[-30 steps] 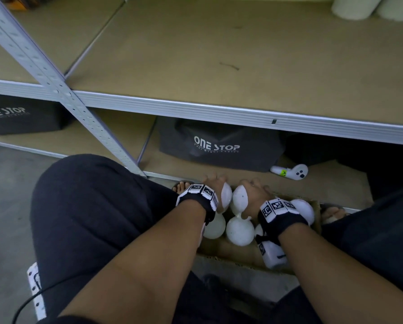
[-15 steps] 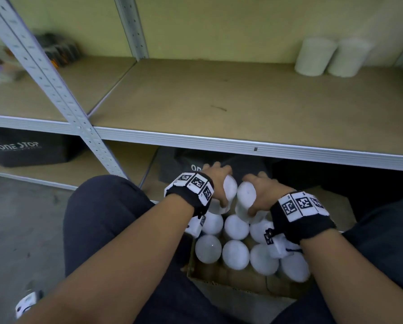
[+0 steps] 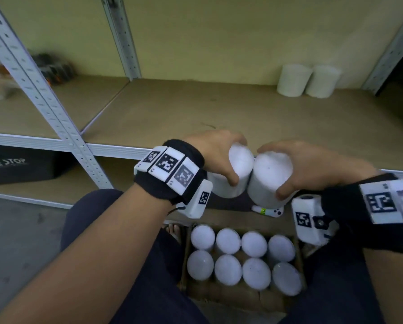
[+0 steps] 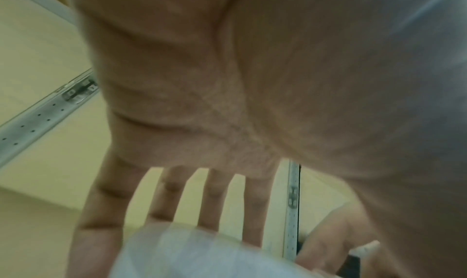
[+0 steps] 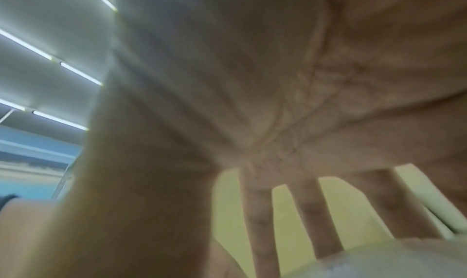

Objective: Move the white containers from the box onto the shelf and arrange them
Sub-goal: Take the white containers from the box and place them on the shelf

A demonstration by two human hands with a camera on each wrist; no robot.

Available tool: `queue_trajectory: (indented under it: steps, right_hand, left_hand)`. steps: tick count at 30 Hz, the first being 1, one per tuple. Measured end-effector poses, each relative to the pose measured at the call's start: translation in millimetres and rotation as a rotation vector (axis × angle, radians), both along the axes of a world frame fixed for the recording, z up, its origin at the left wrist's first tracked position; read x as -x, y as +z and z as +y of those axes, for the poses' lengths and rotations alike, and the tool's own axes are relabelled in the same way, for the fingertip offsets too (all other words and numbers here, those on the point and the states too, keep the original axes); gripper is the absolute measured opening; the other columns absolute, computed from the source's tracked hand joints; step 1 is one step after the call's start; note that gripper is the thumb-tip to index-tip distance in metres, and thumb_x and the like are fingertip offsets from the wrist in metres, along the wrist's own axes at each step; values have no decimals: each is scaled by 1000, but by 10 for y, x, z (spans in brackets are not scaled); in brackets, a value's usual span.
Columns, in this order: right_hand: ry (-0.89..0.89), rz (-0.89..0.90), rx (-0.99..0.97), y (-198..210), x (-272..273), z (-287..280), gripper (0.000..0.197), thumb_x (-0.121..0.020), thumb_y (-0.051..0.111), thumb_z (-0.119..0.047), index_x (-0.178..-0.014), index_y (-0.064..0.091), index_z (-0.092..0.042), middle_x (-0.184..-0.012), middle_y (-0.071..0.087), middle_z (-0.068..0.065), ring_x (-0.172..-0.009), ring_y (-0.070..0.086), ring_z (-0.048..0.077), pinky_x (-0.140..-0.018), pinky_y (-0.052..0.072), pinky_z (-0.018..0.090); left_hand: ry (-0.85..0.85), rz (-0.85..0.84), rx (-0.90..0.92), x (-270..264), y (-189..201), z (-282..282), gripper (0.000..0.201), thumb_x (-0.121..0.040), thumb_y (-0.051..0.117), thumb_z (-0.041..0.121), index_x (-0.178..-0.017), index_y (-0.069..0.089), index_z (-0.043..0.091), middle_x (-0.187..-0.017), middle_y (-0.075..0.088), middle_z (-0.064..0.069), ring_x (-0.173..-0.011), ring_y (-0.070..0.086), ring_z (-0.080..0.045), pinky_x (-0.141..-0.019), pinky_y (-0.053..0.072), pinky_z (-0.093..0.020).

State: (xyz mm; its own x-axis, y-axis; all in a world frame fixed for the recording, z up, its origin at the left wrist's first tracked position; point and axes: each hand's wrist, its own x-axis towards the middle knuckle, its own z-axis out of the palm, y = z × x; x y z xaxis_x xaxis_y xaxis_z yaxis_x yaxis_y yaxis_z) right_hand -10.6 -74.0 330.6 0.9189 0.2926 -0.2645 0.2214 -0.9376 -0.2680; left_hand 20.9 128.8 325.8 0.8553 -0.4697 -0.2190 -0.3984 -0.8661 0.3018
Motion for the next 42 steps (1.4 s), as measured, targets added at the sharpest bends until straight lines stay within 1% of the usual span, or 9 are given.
queue_trajectory:
  steps: [5, 8, 16, 20, 24, 28, 33, 38, 42]
  right_hand:
    - [-24, -113, -73, 287, -130, -211, 94, -57, 87, -33, -136, 40, -48, -142, 40, -17, -130, 39, 11, -92, 32, 24]
    - [-72, -236, -180, 310, -298, -273, 83, -57, 87, -33, -130, 49, -47, -133, 47, -13, -127, 43, 13, -92, 34, 25]
    - [-207, -320, -343, -114, -786, -229, 57, -65, 84, -30, -119, 66, -31, -139, 47, -2, -126, 47, 18, -98, 38, 28]
    - [-243, -326, -401, -245, -876, -209, 48, -71, 80, -28, -117, 66, -30, -141, 46, -3, -130, 44, 16, -101, 33, 25]
    - [-244, -313, -408, -262, -899, -206, 47, -73, 79, -27, -118, 64, -29, -139, 46, -4, -130, 44, 16, -101, 31, 23]
    - [-213, -307, -344, -230, -861, -208, 53, -75, 77, -33, -124, 60, -29, -144, 41, 1, -133, 41, 18, -103, 29, 23]
    - [-225, -379, -264, -150, -765, -216, 53, -77, 73, -41, -127, 58, -32, -146, 36, 6, -137, 33, 28, -115, 28, 39]
    - [-182, -402, -162, -46, -685, -165, 28, -85, 65, -29, -113, 68, -23, -116, 56, 4, -116, 50, 24, -95, 36, 28]
    - [-180, -383, -156, -23, -659, -115, 26, -87, 62, -19, -112, 68, -18, -119, 60, 4, -115, 52, 19, -92, 36, 23]
  left_hand:
    - [23, -142, 114, -107, 306, -34, 86, -63, 80, 42, -139, 42, 29, -140, 46, 6, -124, 46, -16, -88, 40, -25]
    - [84, -208, 221, -215, 385, -49, 76, -65, 78, 45, -133, 49, 29, -135, 51, 5, -121, 48, -16, -89, 43, -27]
    - [259, -222, 397, -606, 40, -154, 56, -65, 79, 40, -117, 62, 29, -132, 54, 3, -119, 50, -17, -83, 38, -24]
    - [304, -207, 424, -712, -103, -160, 52, -66, 76, 42, -115, 62, 30, -128, 55, 2, -102, 49, -12, -77, 38, -22]
    - [295, -174, 397, -748, -131, -158, 51, -66, 75, 44, -114, 60, 32, -126, 54, 4, -101, 51, -13, -77, 42, -25]
    - [249, -158, 305, -754, -85, -147, 55, -70, 73, 49, -119, 57, 30, -129, 50, 1, -117, 49, -20, -89, 43, -30]
    - [184, -221, 212, -719, 99, -116, 58, -76, 65, 55, -125, 53, 27, -138, 41, -3, -132, 33, -27, -107, 35, -43]
    - [142, -224, 194, -638, 178, -139, 34, -85, 61, 42, -113, 62, 23, -113, 56, 4, -101, 51, -13, -82, 39, -24]
    - [141, -238, 177, -598, 112, -136, 22, -88, 61, 27, -108, 65, 21, -113, 59, 2, -94, 48, -10, -80, 37, -23]
